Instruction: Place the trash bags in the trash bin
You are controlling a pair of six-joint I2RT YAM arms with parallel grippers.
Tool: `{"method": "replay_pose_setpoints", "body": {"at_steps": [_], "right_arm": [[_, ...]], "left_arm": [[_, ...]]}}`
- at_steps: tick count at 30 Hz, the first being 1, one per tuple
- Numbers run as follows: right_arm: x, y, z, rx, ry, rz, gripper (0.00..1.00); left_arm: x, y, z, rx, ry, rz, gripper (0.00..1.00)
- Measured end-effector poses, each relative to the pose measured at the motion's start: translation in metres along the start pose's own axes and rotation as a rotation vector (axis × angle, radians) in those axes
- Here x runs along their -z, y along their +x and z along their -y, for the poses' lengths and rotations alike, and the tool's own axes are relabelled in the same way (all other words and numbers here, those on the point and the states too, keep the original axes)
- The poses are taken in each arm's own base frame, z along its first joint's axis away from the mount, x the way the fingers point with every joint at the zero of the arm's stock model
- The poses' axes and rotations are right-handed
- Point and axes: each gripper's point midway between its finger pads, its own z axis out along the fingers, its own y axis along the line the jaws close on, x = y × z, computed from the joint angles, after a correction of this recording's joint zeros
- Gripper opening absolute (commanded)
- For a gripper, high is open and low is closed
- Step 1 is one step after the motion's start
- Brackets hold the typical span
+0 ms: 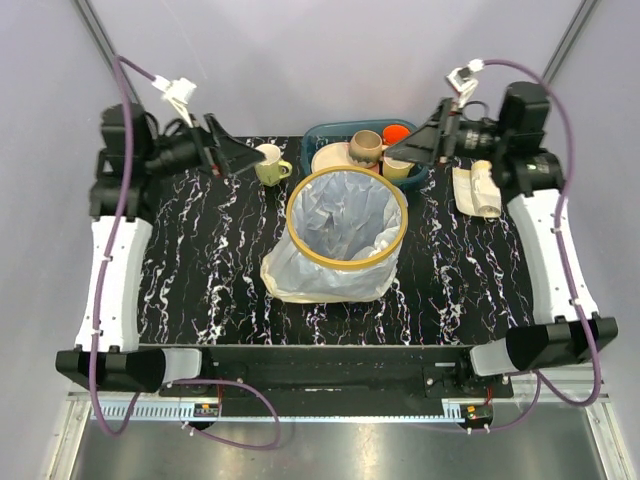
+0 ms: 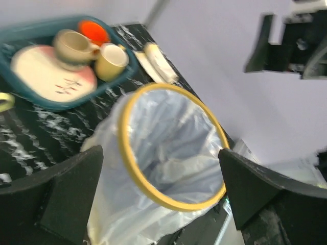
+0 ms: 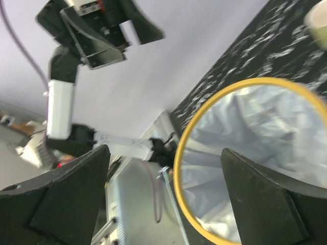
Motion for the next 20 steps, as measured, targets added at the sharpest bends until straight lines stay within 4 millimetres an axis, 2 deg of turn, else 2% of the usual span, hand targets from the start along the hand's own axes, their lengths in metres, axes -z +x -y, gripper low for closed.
{"method": "replay_pose_setpoints", "body": {"at_steps": [3,5,7,9,13,16,17,20], "right_arm": [[0.039,-0.021,0.008,0.058,0.125,0.115,1.00],[0.069,-0.030,0.022,0.090,0.240,0.183,1.00],[0.094,-0.034,0.041,0.114,0.379,0.231,1.00],[0.108,-0.027,0.058,0.131,0.494,0.235,1.00],[0.127,0.017,0.101,0.163,0.685,0.160,1.00],[0.140,0.063,0.144,0.129,0.805,0.081,1.00],[0.143,0.077,0.157,0.112,0.835,0.056,1.00],[0.150,0.108,0.185,0.068,0.893,-0.003,1.00]], "left_arm": [[0.028,-0.023,-0.016,-0.046,-0.126,0.030,0.99],[0.043,-0.032,-0.032,-0.070,-0.221,0.031,0.99],[0.052,-0.030,-0.050,-0.090,-0.310,0.015,0.99],[0.057,-0.016,-0.072,-0.084,-0.383,-0.024,0.99],[0.066,0.050,-0.130,-0.017,-0.545,-0.158,0.99],[0.072,0.116,-0.174,0.012,-0.681,-0.293,0.99],[0.073,0.138,-0.182,0.015,-0.710,-0.344,0.99],[0.076,0.174,-0.194,0.009,-0.762,-0.424,0.99]]}}
